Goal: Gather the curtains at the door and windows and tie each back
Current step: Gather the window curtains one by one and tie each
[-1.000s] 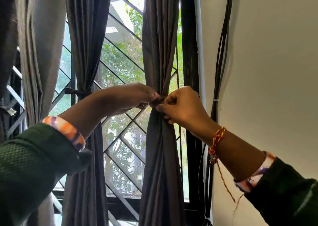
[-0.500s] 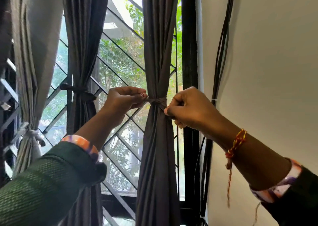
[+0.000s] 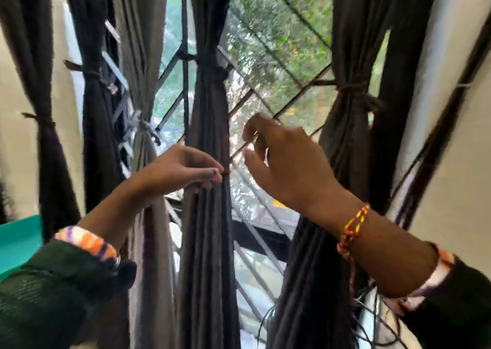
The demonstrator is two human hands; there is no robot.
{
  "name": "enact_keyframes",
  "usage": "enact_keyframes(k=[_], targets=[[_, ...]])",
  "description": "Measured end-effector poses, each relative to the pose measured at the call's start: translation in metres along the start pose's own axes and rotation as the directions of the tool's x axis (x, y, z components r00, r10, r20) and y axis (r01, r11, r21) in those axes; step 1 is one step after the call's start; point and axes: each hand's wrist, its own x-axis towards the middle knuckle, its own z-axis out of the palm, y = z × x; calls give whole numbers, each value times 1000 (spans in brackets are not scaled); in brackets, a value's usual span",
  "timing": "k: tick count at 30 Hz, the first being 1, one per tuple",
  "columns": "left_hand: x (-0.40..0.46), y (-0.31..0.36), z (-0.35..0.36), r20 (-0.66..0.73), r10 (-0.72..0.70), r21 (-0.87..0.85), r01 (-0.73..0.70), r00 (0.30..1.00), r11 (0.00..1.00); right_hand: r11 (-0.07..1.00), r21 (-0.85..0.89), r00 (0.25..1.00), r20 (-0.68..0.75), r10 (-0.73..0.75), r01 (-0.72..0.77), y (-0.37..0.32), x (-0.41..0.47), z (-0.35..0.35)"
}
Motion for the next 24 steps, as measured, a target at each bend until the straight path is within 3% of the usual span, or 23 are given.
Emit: enact_keyframes(k=[9,17,24], targets=[[-56,-114,-84,-230,-349,-48,348,908,936,952,268,914,406,30,-150,-45,23,152],[-79,-206,-167,-293,-492,15,518,820,855,903,373,865,501,-2,-214,-91,57,271],[-91,-285,-204,-246,-600,35,626,761,779,872,370,806,590,45,-320,-114,74,371]])
